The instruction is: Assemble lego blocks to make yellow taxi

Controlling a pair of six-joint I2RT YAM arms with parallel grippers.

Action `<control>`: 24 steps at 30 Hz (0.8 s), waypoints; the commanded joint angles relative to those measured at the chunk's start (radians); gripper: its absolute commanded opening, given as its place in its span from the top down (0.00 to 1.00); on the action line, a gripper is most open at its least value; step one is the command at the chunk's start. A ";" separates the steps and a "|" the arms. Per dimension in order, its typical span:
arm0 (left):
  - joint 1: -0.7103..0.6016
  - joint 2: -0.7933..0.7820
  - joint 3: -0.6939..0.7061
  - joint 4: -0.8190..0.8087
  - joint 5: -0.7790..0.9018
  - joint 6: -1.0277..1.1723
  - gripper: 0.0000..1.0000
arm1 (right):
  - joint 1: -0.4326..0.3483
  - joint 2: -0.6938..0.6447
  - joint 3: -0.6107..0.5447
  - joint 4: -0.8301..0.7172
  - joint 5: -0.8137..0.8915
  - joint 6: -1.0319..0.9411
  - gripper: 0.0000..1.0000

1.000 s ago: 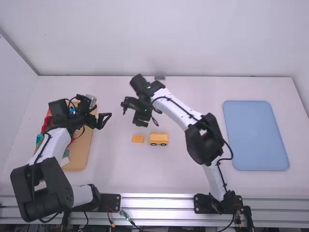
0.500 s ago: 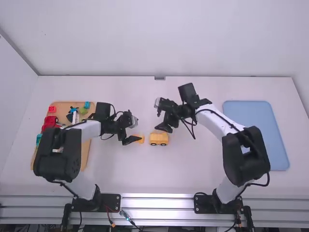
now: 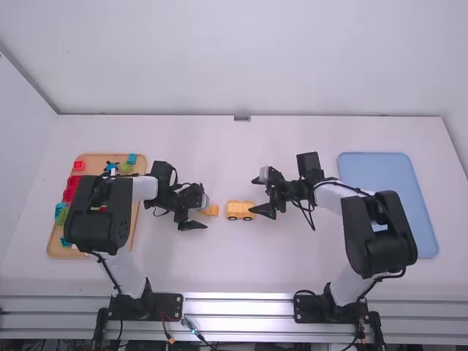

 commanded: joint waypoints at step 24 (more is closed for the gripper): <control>0.012 0.120 0.047 0.027 0.169 0.126 0.01 | 0.085 -0.026 -0.089 0.196 0.060 0.006 0.01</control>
